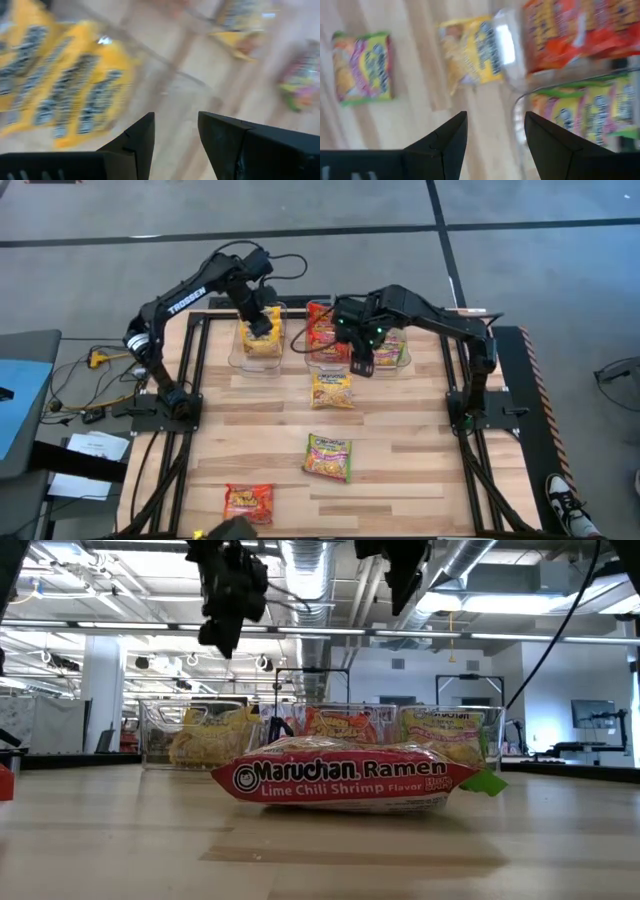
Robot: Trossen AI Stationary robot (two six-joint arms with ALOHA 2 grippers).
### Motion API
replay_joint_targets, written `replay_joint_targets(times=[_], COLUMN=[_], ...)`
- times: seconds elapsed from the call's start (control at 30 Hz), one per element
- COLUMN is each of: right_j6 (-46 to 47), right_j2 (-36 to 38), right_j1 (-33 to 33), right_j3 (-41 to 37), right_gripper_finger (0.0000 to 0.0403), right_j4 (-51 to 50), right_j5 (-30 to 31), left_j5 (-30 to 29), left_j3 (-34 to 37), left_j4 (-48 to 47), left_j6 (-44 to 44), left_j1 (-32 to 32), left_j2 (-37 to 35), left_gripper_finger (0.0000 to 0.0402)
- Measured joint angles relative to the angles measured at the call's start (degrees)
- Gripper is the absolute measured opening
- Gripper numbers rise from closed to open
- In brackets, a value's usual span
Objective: Sort Maruchan noodles
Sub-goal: Put the green noodle pack into the right transparent bin
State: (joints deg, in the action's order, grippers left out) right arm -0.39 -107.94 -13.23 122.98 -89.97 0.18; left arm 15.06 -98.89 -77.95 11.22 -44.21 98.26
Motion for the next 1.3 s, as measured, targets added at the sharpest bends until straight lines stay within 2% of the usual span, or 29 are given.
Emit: replay_joint_targets(times=[0.13, 0.4, 0.53, 0.83, 1.0, 1.2, 1.3], right_j6=[-0.01, 6.02, 10.79, 19.88, 23.54, 27.70, 28.06], right_j2=[3.18, 9.92, 11.98, 13.61, 13.61, 12.94, 13.07], right_j1=[1.01, 4.20, 6.24, 13.91, 18.76, 24.15, 26.48], right_j3=[-7.74, -23.73, -28.71, -33.75, -35.46, -36.17, -36.14], right_gripper_finger=[0.0222, 0.0222, 0.0222, 0.0222, 0.0222, 0.0222, 0.0222], right_j4=[-0.04, 0.68, 0.87, 6.20, 15.08, 24.11, 28.23], right_j5=[-1.78, -2.08, -4.98, -12.17, -17.65, -18.45, -18.22], left_j5=[3.19, 2.10, 0.36, -5.55, -8.07, -14.95, -15.34], left_j3=[0.00, 1.50, 1.66, 1.68, 1.68, 1.68, 1.68], left_j4=[-0.16, 4.58, 5.23, 4.68, 4.19, 4.05, 3.41], left_j6=[-1.12, -7.34, -9.71, -14.80, -19.24, -25.70, -28.72], left_j1=[2.32, 8.79, 12.67, 22.22, 28.73, 37.48, 41.31], left_j2=[-3.71, -12.33, -15.94, -24.21, -29.09, -33.23, -34.04], left_gripper_finger=[0.0137, 0.0137, 0.0137, 0.0137, 0.0137, 0.0137, 0.0137])
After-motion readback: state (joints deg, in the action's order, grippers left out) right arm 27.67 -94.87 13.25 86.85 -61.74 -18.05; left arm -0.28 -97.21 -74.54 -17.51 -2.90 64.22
